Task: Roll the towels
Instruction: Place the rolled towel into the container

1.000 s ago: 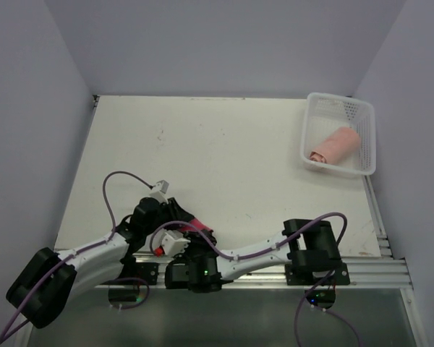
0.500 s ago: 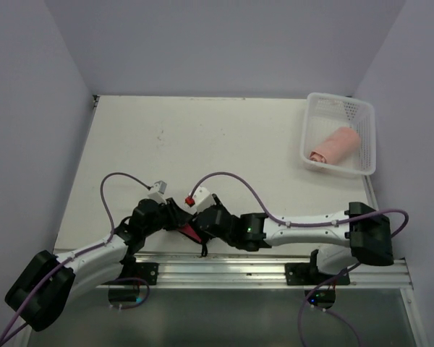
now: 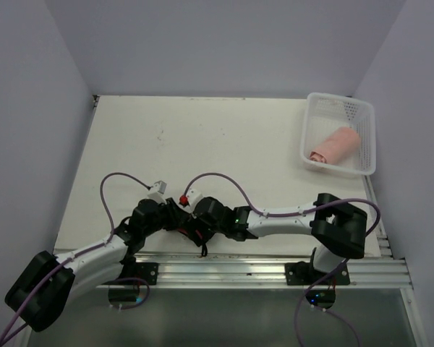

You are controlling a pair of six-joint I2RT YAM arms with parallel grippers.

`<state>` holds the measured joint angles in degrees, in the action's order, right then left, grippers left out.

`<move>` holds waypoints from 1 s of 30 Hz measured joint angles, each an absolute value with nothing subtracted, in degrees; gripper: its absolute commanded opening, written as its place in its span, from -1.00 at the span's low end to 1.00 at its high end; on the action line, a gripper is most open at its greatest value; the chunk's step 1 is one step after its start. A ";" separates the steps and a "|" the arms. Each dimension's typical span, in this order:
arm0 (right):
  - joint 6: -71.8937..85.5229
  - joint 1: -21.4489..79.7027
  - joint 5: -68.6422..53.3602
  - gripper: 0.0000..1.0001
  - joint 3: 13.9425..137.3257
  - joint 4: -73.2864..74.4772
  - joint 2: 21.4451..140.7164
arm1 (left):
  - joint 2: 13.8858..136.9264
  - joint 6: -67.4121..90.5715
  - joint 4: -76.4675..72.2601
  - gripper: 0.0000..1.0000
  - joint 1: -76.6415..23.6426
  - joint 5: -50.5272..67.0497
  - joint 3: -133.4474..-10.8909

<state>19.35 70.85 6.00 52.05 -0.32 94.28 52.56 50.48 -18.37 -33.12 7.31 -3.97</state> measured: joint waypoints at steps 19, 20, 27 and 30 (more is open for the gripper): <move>17.45 71.02 9.02 -0.16 52.21 -4.60 101.27 | 51.09 50.46 -17.76 -0.31 -33.12 7.01 -3.84; 17.76 71.20 9.02 -0.32 52.01 -4.95 101.27 | 51.07 50.46 -17.76 -0.31 -33.12 7.01 -3.84; 19.14 72.12 9.80 -1.00 50.70 -7.09 100.84 | 50.98 50.00 -17.26 -0.30 -33.12 6.90 -3.86; 20.12 72.12 10.02 -1.00 49.34 -8.23 100.03 | 51.51 48.69 -14.68 -0.22 -33.15 6.33 -5.61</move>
